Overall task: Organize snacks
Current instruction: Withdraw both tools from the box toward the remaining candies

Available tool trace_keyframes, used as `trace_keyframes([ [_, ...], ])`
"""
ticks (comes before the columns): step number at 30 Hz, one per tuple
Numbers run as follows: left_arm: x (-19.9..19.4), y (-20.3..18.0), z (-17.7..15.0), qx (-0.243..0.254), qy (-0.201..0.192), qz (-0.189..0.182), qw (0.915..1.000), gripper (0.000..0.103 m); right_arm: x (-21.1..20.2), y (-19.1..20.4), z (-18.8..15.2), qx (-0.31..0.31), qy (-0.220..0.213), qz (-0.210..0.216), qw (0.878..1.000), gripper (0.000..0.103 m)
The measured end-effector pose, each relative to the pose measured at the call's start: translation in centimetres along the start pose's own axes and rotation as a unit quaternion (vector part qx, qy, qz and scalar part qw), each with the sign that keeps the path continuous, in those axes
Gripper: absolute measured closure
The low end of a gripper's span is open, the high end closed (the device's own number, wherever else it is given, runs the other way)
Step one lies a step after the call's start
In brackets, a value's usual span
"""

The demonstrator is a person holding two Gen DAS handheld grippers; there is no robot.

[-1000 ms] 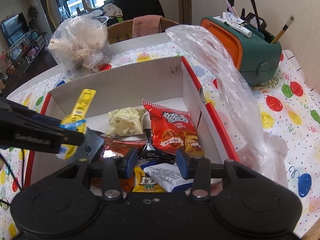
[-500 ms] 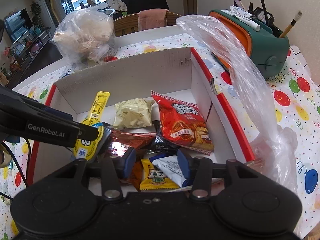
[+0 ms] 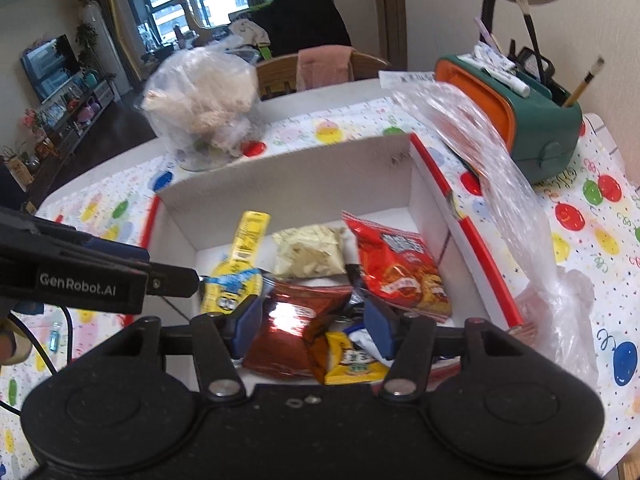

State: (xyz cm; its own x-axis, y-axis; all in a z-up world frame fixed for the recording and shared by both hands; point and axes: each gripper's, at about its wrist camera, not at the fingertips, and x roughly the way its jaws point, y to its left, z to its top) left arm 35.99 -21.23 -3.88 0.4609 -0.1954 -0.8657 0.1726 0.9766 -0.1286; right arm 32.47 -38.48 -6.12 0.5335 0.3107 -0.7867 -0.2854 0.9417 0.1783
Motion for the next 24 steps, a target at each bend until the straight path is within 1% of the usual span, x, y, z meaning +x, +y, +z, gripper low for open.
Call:
trace_keyframes([
  [1,-0.5,0.3,-0.3,-0.002,-0.005,0.001,1.0000,0.046,-0.3,0.4,0.1,-0.002,-0.003,0.003,1.000,0.040],
  [4,-2.0,1.3,-1.1,-0.010,-0.019,0.004,0.9998,0.045,-1.0,1.8,0.2,-0.009,-0.011,0.012,1.000,0.039],
  [5,-2.5,1.8,-1.4,-0.013,-0.024,0.006,0.9996,0.043,-1.2,2.2,0.3,-0.009,-0.013,0.015,1.000,0.038],
  [7,-3.7,2.6,-2.0,-0.021,-0.035,0.008,0.9991,0.041,-1.6,3.1,0.3,-0.007,-0.019,0.023,1.000,0.032],
  [9,-4.8,3.4,-2.5,-0.027,-0.046,0.013,0.9985,0.040,-1.9,3.9,0.4,-0.008,-0.022,0.030,0.999,0.031],
  [12,-6.3,4.8,-3.4,-0.039,-0.059,0.017,0.9973,0.040,-2.3,5.5,0.5,-0.015,-0.027,0.039,0.999,0.026],
  [16,-8.2,6.8,-4.7,-0.055,-0.076,0.025,0.9953,0.038,-2.6,7.7,0.4,-0.027,-0.032,0.054,0.998,0.023],
  [22,-10.3,9.5,-6.8,-0.071,-0.094,0.037,0.9924,0.037,-2.7,11.0,0.2,-0.041,-0.038,0.081,0.995,0.022],
  [24,-11.1,10.5,-7.6,-0.075,-0.100,0.042,0.9913,0.034,-2.6,12.1,0.0,-0.045,-0.038,0.089,0.994,0.021],
])
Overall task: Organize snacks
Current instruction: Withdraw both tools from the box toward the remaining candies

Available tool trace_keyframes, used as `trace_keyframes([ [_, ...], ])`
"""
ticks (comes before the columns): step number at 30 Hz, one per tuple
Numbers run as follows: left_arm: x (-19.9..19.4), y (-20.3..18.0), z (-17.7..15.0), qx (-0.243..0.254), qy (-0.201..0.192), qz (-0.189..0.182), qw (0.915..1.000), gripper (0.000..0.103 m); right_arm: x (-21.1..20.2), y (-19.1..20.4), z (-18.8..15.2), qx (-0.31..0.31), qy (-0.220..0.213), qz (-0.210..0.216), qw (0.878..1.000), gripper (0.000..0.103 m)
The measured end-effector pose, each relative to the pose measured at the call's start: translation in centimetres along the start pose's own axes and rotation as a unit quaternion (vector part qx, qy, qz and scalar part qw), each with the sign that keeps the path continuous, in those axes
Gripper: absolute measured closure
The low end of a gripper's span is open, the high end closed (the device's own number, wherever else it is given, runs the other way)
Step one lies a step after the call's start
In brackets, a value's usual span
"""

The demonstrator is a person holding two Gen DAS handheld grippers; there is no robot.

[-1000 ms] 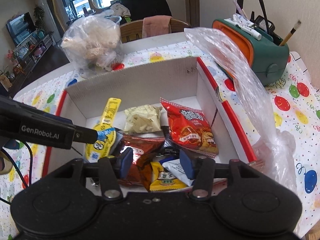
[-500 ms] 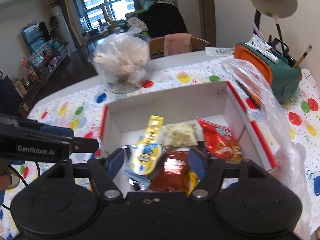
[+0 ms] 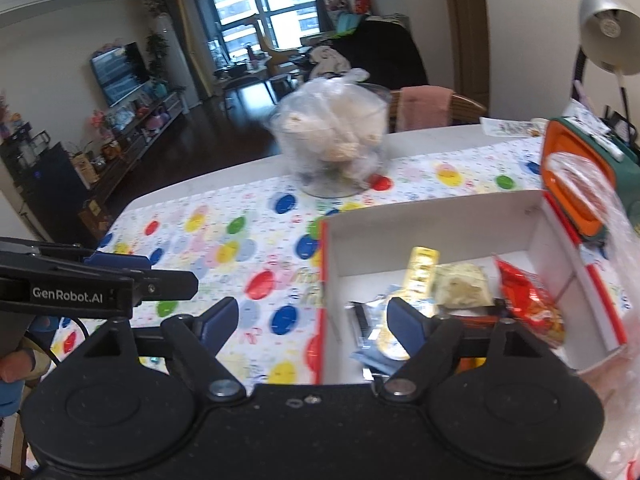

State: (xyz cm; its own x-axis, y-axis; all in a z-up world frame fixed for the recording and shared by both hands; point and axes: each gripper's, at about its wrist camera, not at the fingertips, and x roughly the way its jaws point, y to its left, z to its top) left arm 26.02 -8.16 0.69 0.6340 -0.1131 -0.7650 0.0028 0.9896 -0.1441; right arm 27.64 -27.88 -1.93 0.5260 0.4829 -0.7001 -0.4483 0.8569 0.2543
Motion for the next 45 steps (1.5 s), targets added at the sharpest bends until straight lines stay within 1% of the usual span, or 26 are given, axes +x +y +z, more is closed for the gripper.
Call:
trace_keyframes([
  [2,-0.9,1.1,-0.6,-0.005,-0.009,0.005,0.9999,0.030,0.3,1.1,-0.2,-0.005,0.002,0.009,1.000,0.021],
  [6,-2.3,3.5,-1.8,-0.019,-0.019,0.013,0.9996,0.029,0.9,3.1,-0.7,-0.016,0.008,0.016,1.000,0.014],
  [11,-3.7,6.3,-3.5,-0.033,-0.031,0.025,0.9986,0.024,1.9,5.5,-1.4,-0.030,0.023,0.026,0.999,0.014],
  [14,-4.5,7.8,-4.7,-0.038,-0.041,0.035,0.9978,0.023,2.5,7.0,-2.0,-0.044,0.031,0.030,0.998,0.010],
  [20,-5.3,10.6,-6.7,-0.060,-0.038,0.042,0.9966,0.022,3.8,9.5,-3.2,-0.065,0.054,0.038,0.996,0.008],
  [25,-5.6,12.6,-8.5,-0.075,-0.034,0.052,0.9952,0.022,5.1,12.2,-4.8,-0.107,0.078,0.056,0.990,0.008],
  [29,-5.5,13.5,-10.5,-0.069,-0.025,0.060,0.9955,0.022,6.2,14.1,-5.5,-0.146,0.089,0.056,0.984,0.008],
  [33,-5.1,14.1,-12.4,-0.073,-0.012,0.064,0.9952,0.022,7.5,14.5,-5.2,-0.142,0.100,0.059,0.983,0.008],
  [36,-4.9,14.3,-13.6,-0.070,-0.010,0.054,0.9960,0.022,9.0,14.8,-5.0,-0.131,0.116,0.065,0.982,0.008],
  [39,-4.7,13.8,-14.6,-0.054,-0.008,0.048,0.9973,0.022,10.7,15.7,-4.7,-0.135,0.127,0.069,0.980,0.008],
  [42,-4.6,13.4,-15.3,-0.046,-0.006,0.036,0.9983,0.022,12.6,16.9,-4.8,-0.151,0.136,0.069,0.977,0.009],
  [45,-4.5,13.2,-16.0,-0.042,-0.004,0.031,0.9986,0.022,14.7,18.4,-5.3,-0.182,0.152,0.061,0.970,0.014],
])
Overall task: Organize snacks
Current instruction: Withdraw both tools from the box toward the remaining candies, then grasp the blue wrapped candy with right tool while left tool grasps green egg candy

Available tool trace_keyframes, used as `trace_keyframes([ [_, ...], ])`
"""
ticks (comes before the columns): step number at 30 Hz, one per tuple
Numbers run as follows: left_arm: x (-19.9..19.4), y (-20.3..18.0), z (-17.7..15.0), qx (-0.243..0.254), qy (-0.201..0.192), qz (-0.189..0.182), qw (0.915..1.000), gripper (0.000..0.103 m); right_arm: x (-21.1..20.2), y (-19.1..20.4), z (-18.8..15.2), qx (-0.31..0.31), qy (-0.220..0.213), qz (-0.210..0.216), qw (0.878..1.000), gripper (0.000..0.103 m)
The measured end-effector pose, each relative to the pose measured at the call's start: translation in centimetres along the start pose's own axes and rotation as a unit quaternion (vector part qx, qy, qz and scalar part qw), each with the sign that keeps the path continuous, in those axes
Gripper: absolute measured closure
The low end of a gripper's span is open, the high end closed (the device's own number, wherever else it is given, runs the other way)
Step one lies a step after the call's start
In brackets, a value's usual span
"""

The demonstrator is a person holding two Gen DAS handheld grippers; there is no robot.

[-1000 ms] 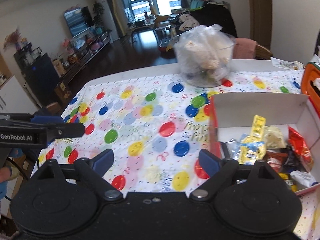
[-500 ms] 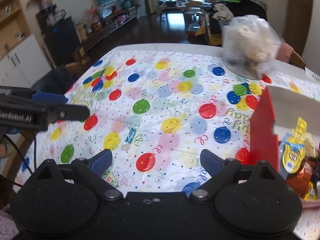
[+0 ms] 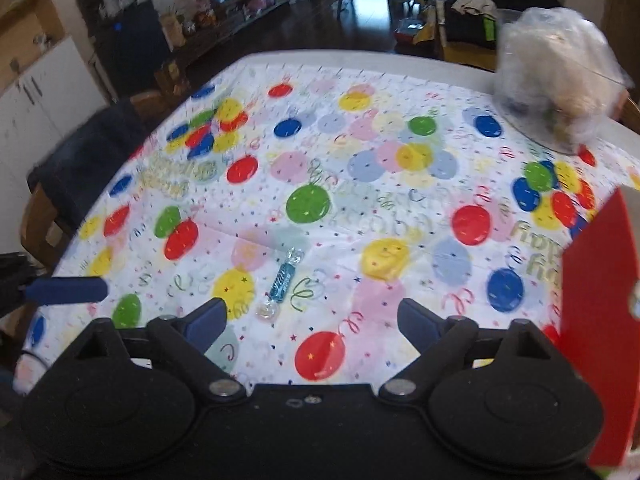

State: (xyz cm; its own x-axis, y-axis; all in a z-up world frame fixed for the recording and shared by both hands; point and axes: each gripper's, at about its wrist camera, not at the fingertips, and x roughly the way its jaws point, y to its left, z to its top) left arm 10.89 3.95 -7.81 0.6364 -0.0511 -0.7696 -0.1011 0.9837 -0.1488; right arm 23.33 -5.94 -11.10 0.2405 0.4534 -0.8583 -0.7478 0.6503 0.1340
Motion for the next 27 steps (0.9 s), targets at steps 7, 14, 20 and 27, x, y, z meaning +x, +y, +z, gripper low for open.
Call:
trace_keyframes([
  [7,-0.1,-0.2,-1.0,0.011,0.002,0.007,0.9999,0.022,5.0,1.7,1.0,-0.037,0.042,-0.011,0.998,0.031],
  [14,0.6,0.5,-1.9,0.006,0.015,0.025,0.9996,0.022,7.3,2.2,2.0,-0.044,0.056,-0.013,0.997,0.057],
  [20,1.7,0.3,-2.1,0.017,0.021,0.027,0.9993,0.022,7.6,3.2,2.2,-0.076,0.053,-0.024,0.995,0.073],
  [27,3.4,-0.1,-2.3,0.024,0.049,0.006,0.9985,0.022,7.4,4.6,1.5,-0.137,0.050,-0.024,0.989,0.091],
])
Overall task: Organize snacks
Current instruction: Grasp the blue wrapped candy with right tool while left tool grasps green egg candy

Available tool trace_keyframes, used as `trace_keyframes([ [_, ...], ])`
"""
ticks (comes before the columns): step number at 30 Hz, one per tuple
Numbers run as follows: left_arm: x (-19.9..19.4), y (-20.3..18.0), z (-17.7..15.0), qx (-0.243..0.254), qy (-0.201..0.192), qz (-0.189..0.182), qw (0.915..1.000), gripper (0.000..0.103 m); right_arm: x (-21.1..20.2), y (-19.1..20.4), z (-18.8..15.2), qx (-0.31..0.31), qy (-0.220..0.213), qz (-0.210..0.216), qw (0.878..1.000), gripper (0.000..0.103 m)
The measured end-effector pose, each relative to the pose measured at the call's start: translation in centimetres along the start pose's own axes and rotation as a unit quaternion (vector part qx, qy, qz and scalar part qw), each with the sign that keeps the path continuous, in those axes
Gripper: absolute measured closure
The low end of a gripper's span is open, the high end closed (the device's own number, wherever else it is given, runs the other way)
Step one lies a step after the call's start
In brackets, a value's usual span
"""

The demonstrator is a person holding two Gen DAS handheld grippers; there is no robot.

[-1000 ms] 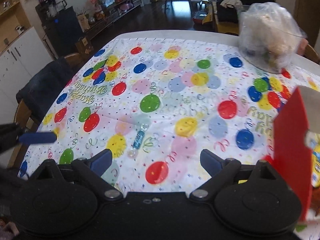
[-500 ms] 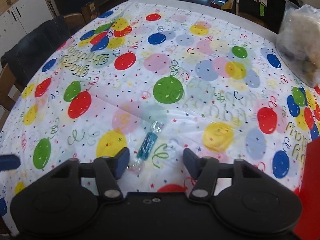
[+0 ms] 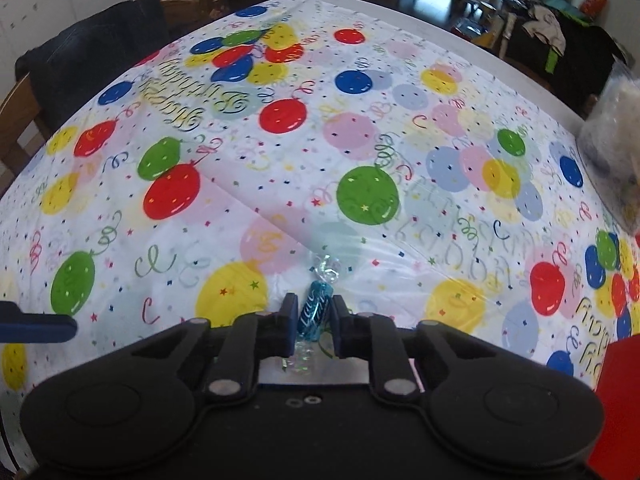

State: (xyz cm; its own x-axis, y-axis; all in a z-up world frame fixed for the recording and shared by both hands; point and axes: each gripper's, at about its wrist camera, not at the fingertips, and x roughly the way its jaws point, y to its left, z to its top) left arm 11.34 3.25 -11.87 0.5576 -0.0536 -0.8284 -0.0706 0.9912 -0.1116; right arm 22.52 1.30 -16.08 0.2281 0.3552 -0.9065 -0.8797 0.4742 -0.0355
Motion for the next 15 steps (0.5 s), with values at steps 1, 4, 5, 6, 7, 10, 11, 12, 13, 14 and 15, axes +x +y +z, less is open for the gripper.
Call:
trace_keyframes([
  [1,0.2,-0.1,0.0,0.001,0.004,-0.003,1.0000,0.022,0.0,0.0,-0.1,-0.006,-0.002,0.001,1.000,0.091],
  [4,1.0,-0.4,0.1,0.006,0.018,-0.016,0.9997,0.022,-0.2,-0.1,-0.5,-0.016,-0.009,0.005,1.000,0.091],
  [5,1.2,-0.5,0.2,0.008,0.021,-0.021,0.9995,0.022,-0.3,-0.3,-0.6,-0.014,-0.009,0.006,1.000,0.091],
  [6,1.4,-0.6,0.2,0.009,0.026,-0.025,0.9993,0.023,-0.3,-0.5,-0.7,-0.009,-0.008,0.007,1.000,0.091],
  [7,1.7,-0.8,0.3,0.009,0.030,-0.029,0.9991,0.023,-0.4,-0.8,-0.9,-0.004,-0.007,0.009,1.000,0.092],
  [10,2.5,-1.1,0.4,0.014,0.042,-0.040,0.9982,0.027,-0.8,-1.6,-1.7,0.014,-0.006,0.008,1.000,0.092],
  [11,2.9,-1.2,0.4,0.014,0.047,-0.042,0.9979,0.029,-1.1,-1.9,-2.0,0.020,-0.006,0.009,1.000,0.092],
  [12,3.2,-1.2,0.4,0.014,0.051,-0.044,0.9976,0.030,-1.3,-2.2,-2.3,0.027,-0.007,0.010,1.000,0.092],
  [13,3.5,-1.3,0.4,0.013,0.054,-0.044,0.9975,0.031,-1.7,-2.5,-2.7,0.034,-0.008,0.013,0.999,0.092],
  [14,3.7,-1.3,0.3,0.012,0.056,-0.043,0.9974,0.034,-2.1,-2.8,-3.0,0.041,-0.008,0.017,0.999,0.092],
  [15,4.0,-1.3,0.4,0.011,0.058,-0.039,0.9975,0.036,-2.5,-3.1,-3.4,0.047,-0.009,0.019,0.999,0.092],
])
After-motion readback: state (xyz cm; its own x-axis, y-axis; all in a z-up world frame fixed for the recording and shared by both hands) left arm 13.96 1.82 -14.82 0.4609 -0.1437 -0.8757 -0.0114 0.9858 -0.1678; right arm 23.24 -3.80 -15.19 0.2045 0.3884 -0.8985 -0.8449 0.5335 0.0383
